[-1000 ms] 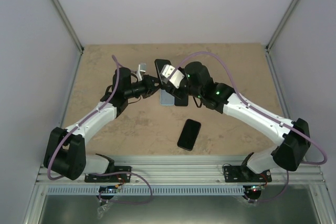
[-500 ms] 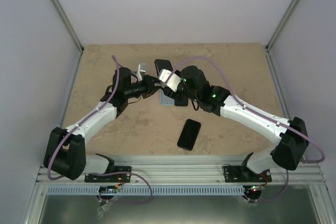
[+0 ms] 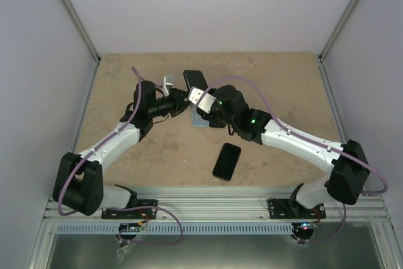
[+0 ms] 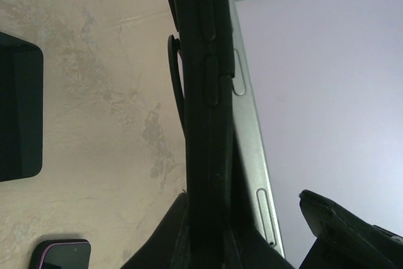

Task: Take the phone out of the phone case
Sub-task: Remove the phone case from the phone.

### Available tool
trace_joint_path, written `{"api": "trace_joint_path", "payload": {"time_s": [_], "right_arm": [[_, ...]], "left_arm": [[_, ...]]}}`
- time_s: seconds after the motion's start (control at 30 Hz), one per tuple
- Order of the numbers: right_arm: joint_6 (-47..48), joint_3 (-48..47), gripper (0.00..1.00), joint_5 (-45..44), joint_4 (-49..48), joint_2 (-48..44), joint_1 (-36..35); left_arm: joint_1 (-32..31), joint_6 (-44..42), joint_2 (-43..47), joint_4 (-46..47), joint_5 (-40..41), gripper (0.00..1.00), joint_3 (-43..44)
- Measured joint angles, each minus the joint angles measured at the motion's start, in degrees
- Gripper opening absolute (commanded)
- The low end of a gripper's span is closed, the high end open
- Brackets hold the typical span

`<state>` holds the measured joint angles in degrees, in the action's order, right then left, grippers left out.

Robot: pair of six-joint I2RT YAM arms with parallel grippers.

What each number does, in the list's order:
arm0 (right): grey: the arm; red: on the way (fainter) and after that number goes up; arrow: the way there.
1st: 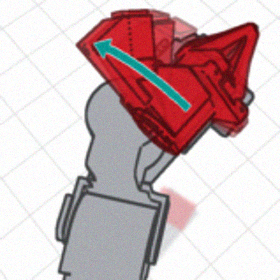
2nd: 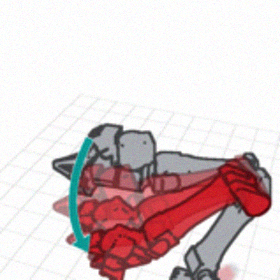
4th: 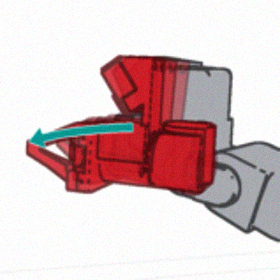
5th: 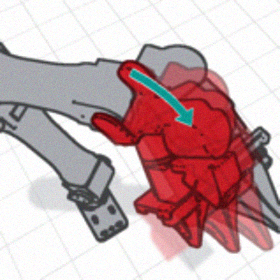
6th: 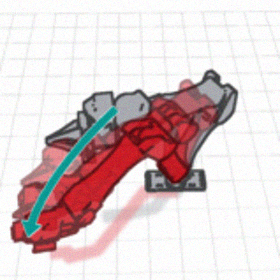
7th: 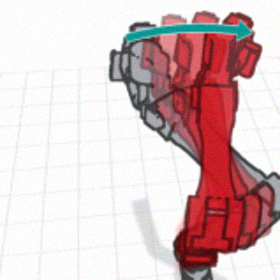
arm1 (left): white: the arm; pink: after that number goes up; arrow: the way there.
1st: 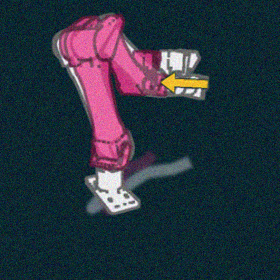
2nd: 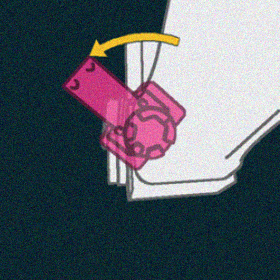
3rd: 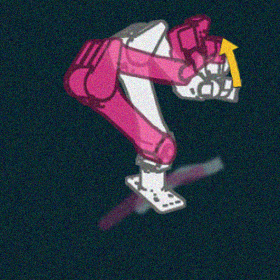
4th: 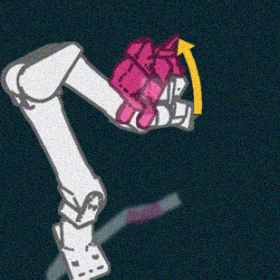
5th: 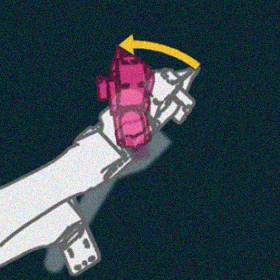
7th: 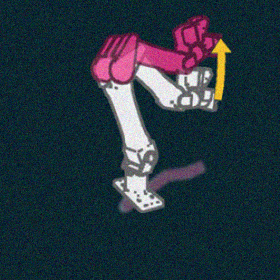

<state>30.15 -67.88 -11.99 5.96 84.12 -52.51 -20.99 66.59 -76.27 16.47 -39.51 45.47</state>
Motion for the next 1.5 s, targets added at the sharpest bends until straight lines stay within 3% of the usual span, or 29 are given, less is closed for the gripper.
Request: {"api": "trace_joint_path", "payload": {"time_s": [0.4, 0.7, 0.83, 1.0, 1.13, 1.5], "right_arm": [[12.59, 7.02, 0.29, -7.19, -14.03, 0.02, -2.89], [18.4, 9.16, 0.25, -9.18, -20.26, 0.96, -3.3], [19.78, 9.6, 0.18, -9.46, -21.9, 1.68, -3.28], [20.98, 9.7, 0.01, -9.7, -23.21, 2.8, -3.1], [20.46, 9.11, 0.0, -9.35, -22.36, 2.97, -2.78], [11.26, 1.07, 0.01, -3.89, -7.48, 3.26, 0.11]], "left_arm": [[0.13, 2.91, -0.44, 3.1, -0.48, 0.0, -0.79], [0.17, 3.3, -0.44, 4.04, -0.35, 0.0, -0.81], [0.31, 2.78, -0.44, 3.98, 0.13, 0.0, -0.83], [0.48, 2.49, -0.39, 3.39, 0.98, 0.0, -0.9], [0.48, 2.49, -0.37, 2.01, 1.31, 0.0, -0.94], [0.48, -2.03, -0.22, -2.08, 3.06, 0.0, -0.85]]}}
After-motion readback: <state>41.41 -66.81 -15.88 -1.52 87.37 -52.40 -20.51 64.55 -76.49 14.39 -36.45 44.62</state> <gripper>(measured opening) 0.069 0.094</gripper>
